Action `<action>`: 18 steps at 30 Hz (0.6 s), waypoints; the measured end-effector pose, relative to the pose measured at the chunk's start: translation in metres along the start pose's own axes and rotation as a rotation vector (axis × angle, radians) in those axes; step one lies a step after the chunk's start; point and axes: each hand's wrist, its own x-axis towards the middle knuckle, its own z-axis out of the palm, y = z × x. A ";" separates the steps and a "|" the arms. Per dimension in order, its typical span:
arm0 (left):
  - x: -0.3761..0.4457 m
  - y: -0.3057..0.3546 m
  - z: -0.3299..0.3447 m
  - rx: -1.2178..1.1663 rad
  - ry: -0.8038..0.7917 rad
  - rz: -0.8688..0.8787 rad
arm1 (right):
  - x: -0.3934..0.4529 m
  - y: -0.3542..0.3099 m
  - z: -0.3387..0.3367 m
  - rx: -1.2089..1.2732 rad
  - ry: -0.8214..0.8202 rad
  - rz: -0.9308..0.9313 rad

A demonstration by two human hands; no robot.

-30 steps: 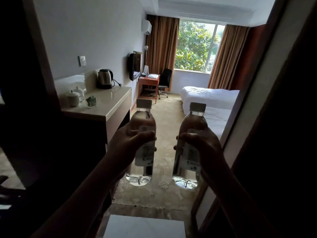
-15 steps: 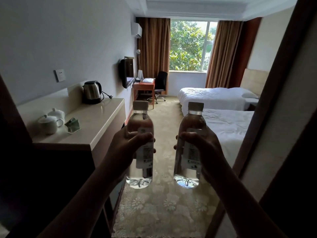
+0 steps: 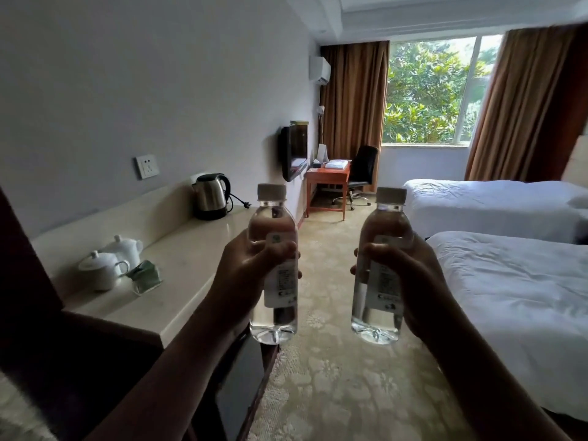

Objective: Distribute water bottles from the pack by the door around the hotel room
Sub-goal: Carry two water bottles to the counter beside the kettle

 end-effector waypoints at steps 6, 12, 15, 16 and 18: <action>0.081 -0.038 -0.007 0.031 0.046 0.027 | 0.094 0.040 -0.003 0.041 -0.097 -0.021; 0.176 -0.092 -0.045 0.056 0.099 0.041 | 0.198 0.104 0.018 0.021 -0.101 0.008; 0.232 -0.124 -0.069 0.042 0.130 0.060 | 0.259 0.138 0.033 -0.022 -0.091 0.011; 0.253 -0.135 -0.075 0.028 0.138 0.066 | 0.280 0.148 0.038 -0.038 -0.092 0.009; 0.295 -0.154 -0.085 -0.008 0.151 0.061 | 0.323 0.166 0.046 -0.073 -0.090 0.008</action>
